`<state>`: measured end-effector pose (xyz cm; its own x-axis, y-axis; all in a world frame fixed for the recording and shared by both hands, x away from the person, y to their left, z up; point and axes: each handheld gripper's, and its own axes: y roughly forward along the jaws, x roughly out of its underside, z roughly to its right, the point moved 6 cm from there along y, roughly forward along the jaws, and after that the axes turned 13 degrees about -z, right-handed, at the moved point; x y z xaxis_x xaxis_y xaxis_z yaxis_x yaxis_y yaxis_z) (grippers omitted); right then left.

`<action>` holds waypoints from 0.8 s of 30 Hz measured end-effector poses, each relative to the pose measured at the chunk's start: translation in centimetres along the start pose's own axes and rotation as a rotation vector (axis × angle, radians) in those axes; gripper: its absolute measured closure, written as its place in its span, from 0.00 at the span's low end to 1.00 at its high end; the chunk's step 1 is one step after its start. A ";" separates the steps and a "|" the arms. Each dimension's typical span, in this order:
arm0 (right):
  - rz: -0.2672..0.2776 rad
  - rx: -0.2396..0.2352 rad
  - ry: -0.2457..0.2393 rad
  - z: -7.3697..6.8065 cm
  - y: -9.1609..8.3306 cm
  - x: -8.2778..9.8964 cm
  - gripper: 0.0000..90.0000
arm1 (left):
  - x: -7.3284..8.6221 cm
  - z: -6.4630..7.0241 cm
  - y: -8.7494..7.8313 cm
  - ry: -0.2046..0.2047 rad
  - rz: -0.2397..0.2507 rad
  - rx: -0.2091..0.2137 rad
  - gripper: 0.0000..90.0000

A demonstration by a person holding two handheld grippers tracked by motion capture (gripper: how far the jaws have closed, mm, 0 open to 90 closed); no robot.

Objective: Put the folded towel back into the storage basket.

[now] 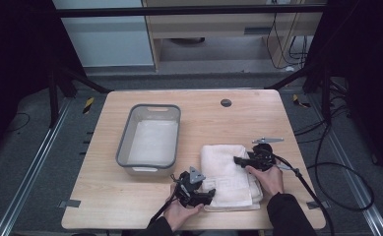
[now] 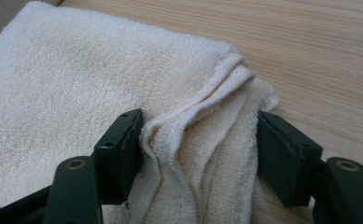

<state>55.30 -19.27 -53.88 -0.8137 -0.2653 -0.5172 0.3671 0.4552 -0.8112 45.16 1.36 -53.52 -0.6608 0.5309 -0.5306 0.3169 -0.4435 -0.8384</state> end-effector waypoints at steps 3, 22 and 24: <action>-0.003 -0.007 0.002 0.0 0.0 0.0 0.43 | 0.0 0.1 0.1 -0.007 -0.013 0.010 0.41; -0.018 -0.087 0.033 -0.6 -0.4 0.0 0.72 | -0.2 0.2 0.2 -0.043 -0.028 0.148 0.79; -0.013 -0.097 0.036 -0.6 -0.6 -0.1 0.74 | -0.1 0.2 0.2 -0.052 -0.021 0.159 0.82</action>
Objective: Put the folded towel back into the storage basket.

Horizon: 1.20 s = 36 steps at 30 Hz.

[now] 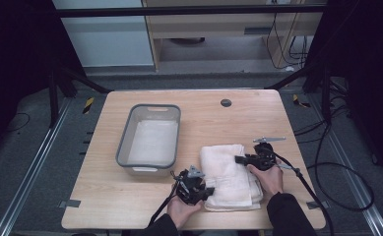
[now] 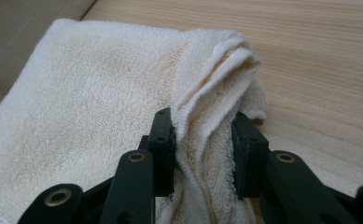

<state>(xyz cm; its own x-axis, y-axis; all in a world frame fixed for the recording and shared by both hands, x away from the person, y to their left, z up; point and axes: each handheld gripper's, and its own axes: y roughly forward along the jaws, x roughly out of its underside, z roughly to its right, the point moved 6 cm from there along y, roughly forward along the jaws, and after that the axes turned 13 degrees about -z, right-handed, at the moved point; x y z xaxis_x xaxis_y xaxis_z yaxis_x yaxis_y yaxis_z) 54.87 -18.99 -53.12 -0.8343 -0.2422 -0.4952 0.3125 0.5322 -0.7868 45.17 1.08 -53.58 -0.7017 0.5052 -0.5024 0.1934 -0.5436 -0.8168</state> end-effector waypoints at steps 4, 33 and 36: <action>0.020 -0.007 -0.008 -0.2 -0.6 -0.1 0.74 | 0.1 0.2 -0.6 0.015 0.019 0.000 0.84; 0.266 -0.025 -0.100 -4.7 -8.5 -3.8 0.74 | -2.8 1.6 -8.2 0.136 0.227 -0.050 0.84; 0.287 -0.021 -0.102 -5.0 -9.1 -4.4 0.74 | -3.3 1.5 -8.8 0.141 0.244 -0.056 0.84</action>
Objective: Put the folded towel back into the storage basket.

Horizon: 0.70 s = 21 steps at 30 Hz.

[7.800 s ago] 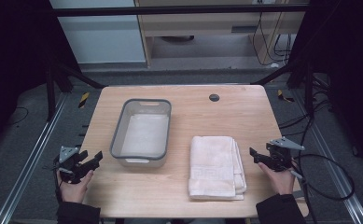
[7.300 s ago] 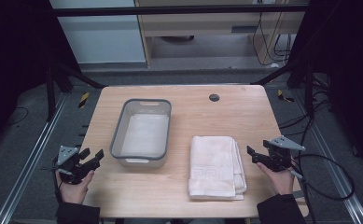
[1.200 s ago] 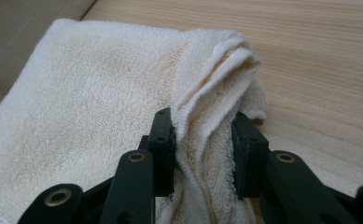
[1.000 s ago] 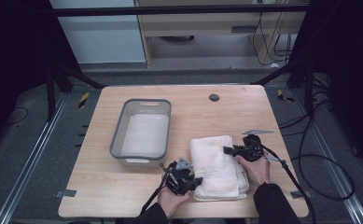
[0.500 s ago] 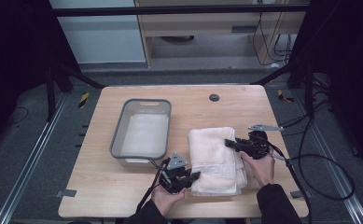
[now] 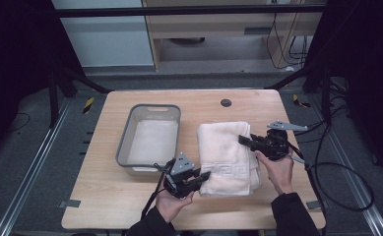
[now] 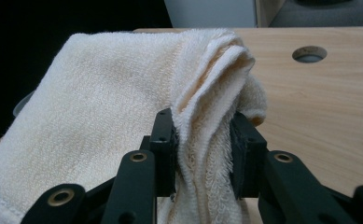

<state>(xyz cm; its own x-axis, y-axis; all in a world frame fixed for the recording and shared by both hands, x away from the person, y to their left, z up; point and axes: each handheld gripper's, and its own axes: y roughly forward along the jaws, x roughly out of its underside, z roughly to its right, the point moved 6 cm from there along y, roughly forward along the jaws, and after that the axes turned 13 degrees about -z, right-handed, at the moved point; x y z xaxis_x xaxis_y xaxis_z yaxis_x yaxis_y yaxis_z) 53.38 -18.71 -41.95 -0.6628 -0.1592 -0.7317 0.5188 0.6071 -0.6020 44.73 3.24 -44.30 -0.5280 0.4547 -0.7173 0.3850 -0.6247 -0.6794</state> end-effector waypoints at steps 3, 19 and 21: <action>0.018 0.000 0.002 -0.3 -0.2 -0.7 0.74 | -0.5 -0.2 -0.4 0.003 0.016 -0.009 0.84; 0.075 0.023 -0.034 -2.1 0.1 -3.5 0.75 | -1.6 -1.6 -2.7 -0.004 0.064 -0.056 0.84; 0.081 0.023 -0.040 -2.4 0.0 -3.9 0.75 | -1.7 -1.8 -3.0 -0.008 0.072 -0.061 0.84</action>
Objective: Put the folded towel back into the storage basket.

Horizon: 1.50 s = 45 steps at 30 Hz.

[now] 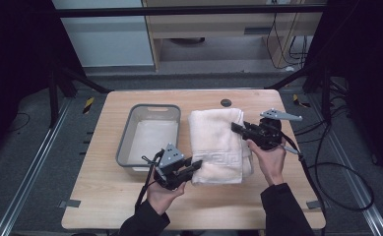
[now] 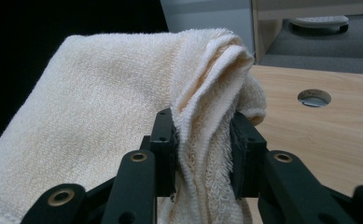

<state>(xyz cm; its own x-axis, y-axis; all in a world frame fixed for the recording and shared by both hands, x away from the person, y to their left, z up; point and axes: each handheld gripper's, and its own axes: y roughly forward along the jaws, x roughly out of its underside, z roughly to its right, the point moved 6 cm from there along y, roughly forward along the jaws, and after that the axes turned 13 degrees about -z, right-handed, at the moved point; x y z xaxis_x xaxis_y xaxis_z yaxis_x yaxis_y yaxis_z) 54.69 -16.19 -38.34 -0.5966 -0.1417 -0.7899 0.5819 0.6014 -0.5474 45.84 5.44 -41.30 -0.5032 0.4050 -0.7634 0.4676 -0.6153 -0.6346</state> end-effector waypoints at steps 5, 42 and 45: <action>0.013 0.004 -0.019 -0.7 -0.1 -1.1 0.75 | -0.5 -0.5 -0.8 -0.004 0.019 -0.014 0.84; 0.051 0.026 -0.094 -6.5 3.2 -7.1 0.75 | -1.1 -5.9 -6.1 -0.077 0.106 -0.094 0.83; 0.051 0.024 -0.105 -7.0 3.6 -7.5 0.75 | -1.0 -6.4 -6.5 -0.087 0.108 -0.097 0.84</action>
<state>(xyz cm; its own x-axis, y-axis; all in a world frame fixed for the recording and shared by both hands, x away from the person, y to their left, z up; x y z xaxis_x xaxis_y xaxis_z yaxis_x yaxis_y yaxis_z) 57.38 -7.50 -32.48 -0.5055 -0.1938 -0.8408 0.6241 0.5907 -0.5114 47.91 13.38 -37.19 -0.5051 0.2769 -0.8174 0.5883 -0.5824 -0.5609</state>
